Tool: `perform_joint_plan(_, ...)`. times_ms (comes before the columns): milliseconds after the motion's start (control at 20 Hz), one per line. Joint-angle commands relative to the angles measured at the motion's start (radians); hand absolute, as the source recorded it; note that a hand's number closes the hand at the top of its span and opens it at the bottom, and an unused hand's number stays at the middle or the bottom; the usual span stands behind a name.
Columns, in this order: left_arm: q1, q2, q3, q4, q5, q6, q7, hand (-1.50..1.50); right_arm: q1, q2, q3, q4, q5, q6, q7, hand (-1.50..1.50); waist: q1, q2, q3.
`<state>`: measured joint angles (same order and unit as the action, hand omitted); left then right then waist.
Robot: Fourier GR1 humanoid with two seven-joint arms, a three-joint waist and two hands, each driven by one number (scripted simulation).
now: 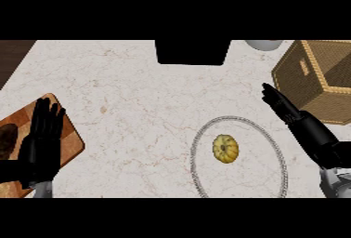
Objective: Pick the squash from the placemat and place it in the basket
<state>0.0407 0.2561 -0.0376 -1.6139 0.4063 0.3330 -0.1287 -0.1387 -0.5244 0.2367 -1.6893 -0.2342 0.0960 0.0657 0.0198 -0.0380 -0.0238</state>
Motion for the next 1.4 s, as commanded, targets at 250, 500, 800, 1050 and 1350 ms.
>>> perform_joint_plan(250, -0.146, 0.235, -0.184, -0.035, -0.213, -0.198, 0.048, 0.00, -0.257, -0.088, 0.156, 0.003, 0.313, 0.011, 0.171, 1.50, -0.004, 0.043, 0.022)
perform_joint_plan(500, -0.196, 0.218, -0.201, 0.030, -0.185, -0.258, 0.069, 0.00, -0.194, 0.125, 0.541, 0.071, 0.621, -0.053, 0.007, -1.50, 0.003, 0.049, 0.024)
perform_joint_plan(800, -0.190, 0.216, -0.192, 0.043, -0.187, -0.259, 0.075, 0.00, -0.229, 0.247, 0.674, 0.163, 1.058, -0.296, 0.274, -1.50, -0.023, 0.029, 0.021)
perform_joint_plan(1050, -0.188, 0.221, -0.196, 0.020, -0.197, -0.254, 0.100, 0.00, -0.404, 0.297, 0.689, 0.133, 1.326, -0.153, 0.582, -1.50, -0.026, 0.016, 0.019)
perform_joint_plan(1350, -0.211, 0.220, -0.200, 0.022, -0.210, -0.254, 0.114, 0.00, -0.519, 0.378, 0.738, 0.149, 1.340, 0.370, 0.814, -1.50, -0.032, 0.013, 0.018)
